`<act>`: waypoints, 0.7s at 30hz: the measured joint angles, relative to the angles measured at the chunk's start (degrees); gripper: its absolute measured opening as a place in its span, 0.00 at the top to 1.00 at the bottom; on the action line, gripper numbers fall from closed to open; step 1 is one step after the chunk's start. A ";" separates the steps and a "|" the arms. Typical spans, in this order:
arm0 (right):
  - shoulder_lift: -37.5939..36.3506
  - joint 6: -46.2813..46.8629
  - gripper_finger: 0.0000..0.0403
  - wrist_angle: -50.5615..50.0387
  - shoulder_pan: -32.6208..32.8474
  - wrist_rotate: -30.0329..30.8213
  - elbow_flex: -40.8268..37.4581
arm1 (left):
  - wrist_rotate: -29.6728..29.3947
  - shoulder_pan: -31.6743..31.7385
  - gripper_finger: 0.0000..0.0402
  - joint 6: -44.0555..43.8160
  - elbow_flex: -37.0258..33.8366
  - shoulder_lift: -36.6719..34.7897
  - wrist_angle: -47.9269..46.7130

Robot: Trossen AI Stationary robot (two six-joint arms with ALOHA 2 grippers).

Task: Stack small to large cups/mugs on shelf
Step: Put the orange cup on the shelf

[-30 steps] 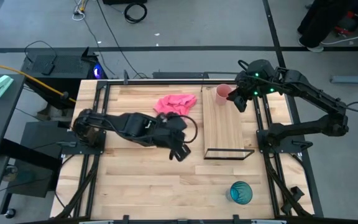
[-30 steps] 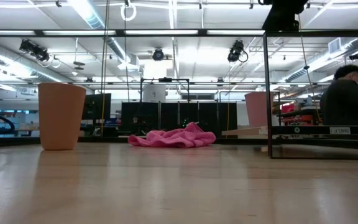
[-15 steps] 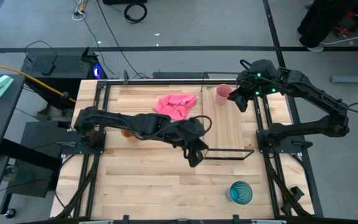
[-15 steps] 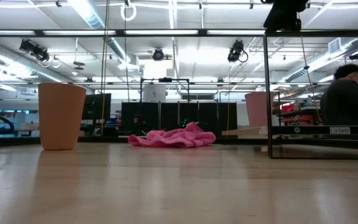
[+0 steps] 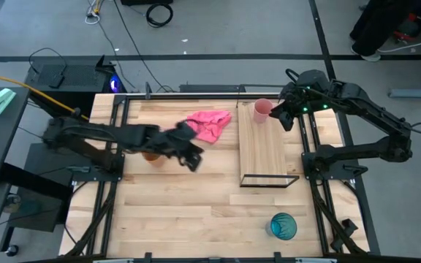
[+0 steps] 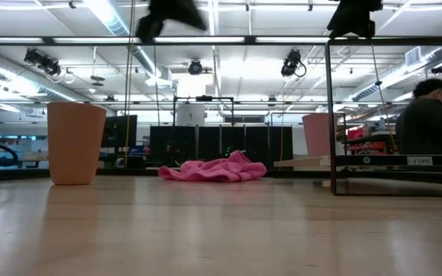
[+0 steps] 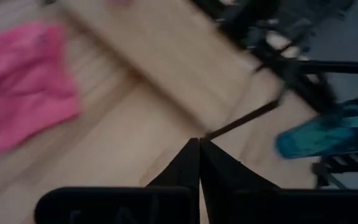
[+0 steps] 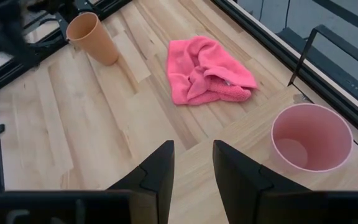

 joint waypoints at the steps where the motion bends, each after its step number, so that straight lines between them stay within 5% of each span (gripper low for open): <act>1: 0.08 -0.04 0.71 0.05 0.00 0.00 0.00 | -0.03 0.63 0.97 -0.95 -2.32 -2.26 -1.11; 6: 0.13 0.07 0.71 0.71 0.00 0.02 0.00 | -0.13 4.09 0.95 -6.55 -7.14 -10.59 -13.97; 13: 0.53 1.02 0.71 1.29 0.00 0.02 0.00 | 2.81 10.04 0.91 -12.57 -7.24 -12.18 -39.51; 21: 0.59 2.40 0.71 1.27 0.00 0.04 0.00 | 5.44 15.93 0.81 -8.80 -7.24 -12.09 -43.58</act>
